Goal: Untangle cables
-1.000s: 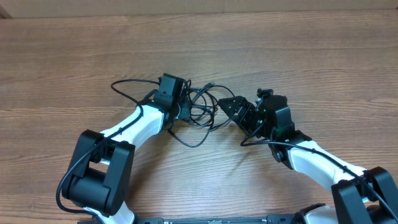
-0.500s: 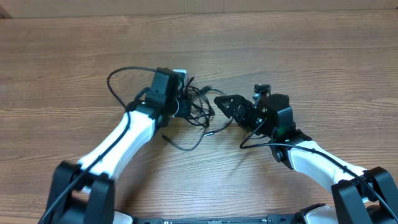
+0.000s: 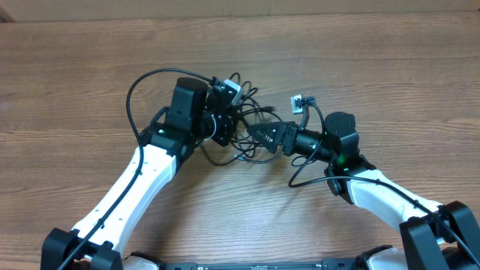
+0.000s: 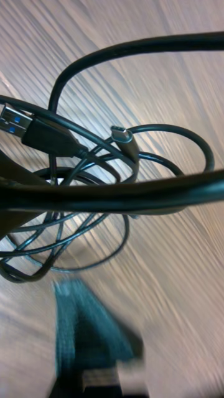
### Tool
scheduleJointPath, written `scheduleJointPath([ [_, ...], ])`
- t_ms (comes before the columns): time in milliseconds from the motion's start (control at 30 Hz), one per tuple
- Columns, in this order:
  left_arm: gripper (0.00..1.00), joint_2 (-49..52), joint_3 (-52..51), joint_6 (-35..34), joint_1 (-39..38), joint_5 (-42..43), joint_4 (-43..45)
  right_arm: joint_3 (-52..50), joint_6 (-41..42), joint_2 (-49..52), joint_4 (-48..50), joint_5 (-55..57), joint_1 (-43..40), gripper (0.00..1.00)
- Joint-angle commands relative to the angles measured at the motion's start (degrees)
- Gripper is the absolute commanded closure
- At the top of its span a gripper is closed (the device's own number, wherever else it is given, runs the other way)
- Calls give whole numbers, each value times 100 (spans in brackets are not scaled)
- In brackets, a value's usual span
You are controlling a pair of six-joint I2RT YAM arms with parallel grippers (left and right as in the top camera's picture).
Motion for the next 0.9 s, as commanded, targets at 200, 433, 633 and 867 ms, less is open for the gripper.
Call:
scheduleJointPath([
  [200,96,-542,157,-787,-35,1631,564,59,-330,-24,-240,-11,15,1],
  [433,96,-798,157,-1086,-33,2688,640,59,-328,-24,-831,654,15,1],
  [633,96,-1099,157,-1091,-31,3899,1012,59,-328,-24,-1152,1054,15,0],
  [867,96,-1460,157,-1113,0,4780,1569,59,-326,-24,-1292,1204,15,0],
])
